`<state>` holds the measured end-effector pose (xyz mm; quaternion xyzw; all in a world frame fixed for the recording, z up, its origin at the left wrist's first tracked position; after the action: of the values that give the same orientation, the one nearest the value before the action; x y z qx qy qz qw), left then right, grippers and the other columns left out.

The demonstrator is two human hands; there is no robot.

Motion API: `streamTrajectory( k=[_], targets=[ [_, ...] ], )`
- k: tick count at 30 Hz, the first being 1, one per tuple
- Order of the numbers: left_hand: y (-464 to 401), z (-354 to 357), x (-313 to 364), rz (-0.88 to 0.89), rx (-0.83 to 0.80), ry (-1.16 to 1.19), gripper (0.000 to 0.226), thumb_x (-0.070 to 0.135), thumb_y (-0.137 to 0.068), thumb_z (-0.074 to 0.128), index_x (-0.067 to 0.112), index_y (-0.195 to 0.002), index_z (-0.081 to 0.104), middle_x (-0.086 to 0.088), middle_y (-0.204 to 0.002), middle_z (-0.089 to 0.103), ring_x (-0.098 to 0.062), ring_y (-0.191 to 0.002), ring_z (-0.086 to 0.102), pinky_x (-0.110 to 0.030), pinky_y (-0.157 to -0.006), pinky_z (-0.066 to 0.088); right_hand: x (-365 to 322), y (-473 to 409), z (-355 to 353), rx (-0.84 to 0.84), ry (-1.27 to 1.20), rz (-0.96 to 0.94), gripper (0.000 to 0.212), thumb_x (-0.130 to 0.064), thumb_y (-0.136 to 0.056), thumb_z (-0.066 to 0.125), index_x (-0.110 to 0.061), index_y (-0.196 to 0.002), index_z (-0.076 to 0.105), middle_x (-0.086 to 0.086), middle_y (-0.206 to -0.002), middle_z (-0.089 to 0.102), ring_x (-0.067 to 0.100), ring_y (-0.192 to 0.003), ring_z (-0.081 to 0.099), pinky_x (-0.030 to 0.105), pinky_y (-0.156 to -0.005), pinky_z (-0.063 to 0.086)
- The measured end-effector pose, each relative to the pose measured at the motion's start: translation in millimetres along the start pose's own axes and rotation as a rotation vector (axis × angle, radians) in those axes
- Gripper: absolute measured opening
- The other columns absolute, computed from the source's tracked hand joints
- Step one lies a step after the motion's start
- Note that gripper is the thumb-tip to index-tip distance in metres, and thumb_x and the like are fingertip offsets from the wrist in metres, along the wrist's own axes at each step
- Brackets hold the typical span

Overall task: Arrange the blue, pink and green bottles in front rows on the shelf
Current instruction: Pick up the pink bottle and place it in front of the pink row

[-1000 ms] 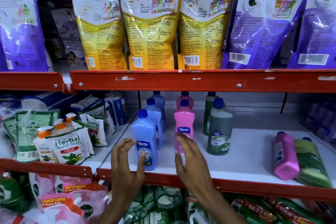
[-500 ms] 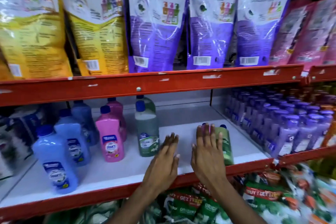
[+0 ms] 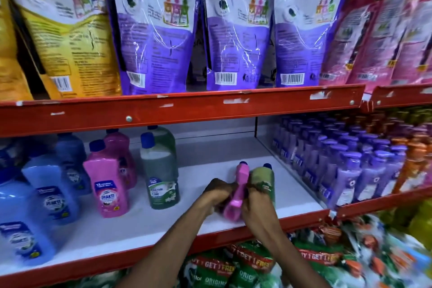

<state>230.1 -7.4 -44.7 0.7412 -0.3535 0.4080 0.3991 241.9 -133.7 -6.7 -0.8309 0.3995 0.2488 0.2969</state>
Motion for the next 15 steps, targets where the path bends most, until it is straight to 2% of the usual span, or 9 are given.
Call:
streamTrajectory(
  k=[2, 4, 6, 8, 9, 11, 13, 15],
  targets=[
    [-2, 3, -4, -0.064, -0.095, 0.086, 0.029, 0.036, -0.080, 0.072, 0.012, -0.068, 0.061, 0.001, -0.043, 0.059, -0.013, -0.040, 0.054, -0.026, -0.056, 0.046, 3, -5, 0, 0.025, -0.045, -0.002, 0.013, -0.003, -0.091, 0.051, -0.010, -0.086, 0.061, -0.002, -0.075, 0.064, 0.015, -0.064, 0.064, 0.030, -0.065, 0.058],
    [-4, 11, -8, -0.130, -0.215, 0.269, 0.026, 0.031, -0.077, 0.078, 0.010, -0.073, 0.063, -0.004, -0.056, 0.063, -0.018, -0.054, 0.059, -0.029, -0.061, 0.049, 2, -7, -5, 0.055, -0.100, -0.001, 0.014, -0.005, -0.092, 0.051, -0.009, -0.088, 0.064, -0.002, -0.075, 0.064, 0.015, -0.066, 0.065, 0.024, -0.064, 0.057],
    [-4, 19, -12, -0.183, -0.307, 0.426, 0.029, 0.030, -0.077, 0.079, 0.005, -0.081, 0.064, -0.010, -0.071, 0.065, -0.023, -0.069, 0.062, -0.032, -0.069, 0.053, 1, -9, -8, 0.074, -0.134, 0.002, 0.017, -0.007, -0.092, 0.051, -0.012, -0.089, 0.067, -0.003, -0.073, 0.067, 0.008, -0.061, 0.062, 0.015, -0.053, 0.047],
    [-6, 19, -16, -0.184, -0.332, 0.490, 0.035, 0.027, -0.072, 0.082, 0.003, -0.090, 0.065, -0.011, -0.085, 0.066, -0.025, -0.080, 0.064, -0.034, -0.079, 0.055, 0, -8, -10, 0.092, -0.168, 0.007, 0.021, -0.006, -0.091, 0.048, -0.013, -0.089, 0.068, -0.003, -0.067, 0.065, 0.005, -0.051, 0.057, 0.016, -0.047, 0.040],
    [-6, 16, -18, -0.162, -0.327, 0.483, 0.044, 0.026, -0.067, 0.086, 0.002, -0.098, 0.065, -0.010, -0.091, 0.067, -0.025, -0.084, 0.066, -0.036, -0.082, 0.056, 1, -6, -10, 0.095, -0.201, 0.028, 0.023, -0.006, -0.092, 0.048, -0.014, -0.091, 0.069, -0.004, -0.066, 0.065, 0.004, -0.049, 0.057, 0.015, -0.045, 0.039],
    [1, 3, -19, -0.078, -0.283, 0.408, 0.055, 0.028, -0.062, 0.090, 0.006, -0.106, 0.066, -0.009, -0.094, 0.072, -0.024, -0.084, 0.070, -0.036, -0.079, 0.059, -2, 2, -8, 0.095, -0.335, 0.057, 0.019, -0.010, -0.095, 0.052, -0.015, -0.100, 0.069, -0.008, -0.073, 0.070, -0.003, -0.055, 0.063, 0.011, -0.047, 0.044],
    [13, -19, -20, 0.035, -0.161, 0.321, 0.058, 0.031, -0.058, 0.091, 0.013, -0.107, 0.064, -0.008, -0.095, 0.075, -0.022, -0.083, 0.071, -0.034, -0.073, 0.058, -12, 11, -5, 0.075, -0.533, 0.055, 0.019, -0.014, -0.091, 0.062, -0.016, -0.109, 0.068, -0.014, -0.085, 0.072, -0.005, -0.072, 0.070, 0.012, -0.059, 0.054],
    [33, -51, -20, 0.149, -0.002, 0.336, 0.060, 0.020, -0.062, 0.089, 0.013, -0.111, 0.055, -0.009, -0.095, 0.074, -0.020, -0.078, 0.071, -0.030, -0.064, 0.056, -28, 20, 2, 0.034, -0.704, 0.054, 0.027, -0.014, -0.085, 0.070, -0.016, -0.112, 0.067, -0.016, -0.090, 0.074, 0.001, -0.083, 0.073, 0.017, -0.067, 0.058]
  ],
)
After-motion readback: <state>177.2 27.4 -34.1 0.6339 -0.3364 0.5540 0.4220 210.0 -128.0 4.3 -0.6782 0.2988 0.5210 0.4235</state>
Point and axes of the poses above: each hand's wrist, its own y-axis away from the middle knuckle, its own z-axis out of the palm, x = y × z, the point moved 10 cm from there along -y, towards the middle knuckle
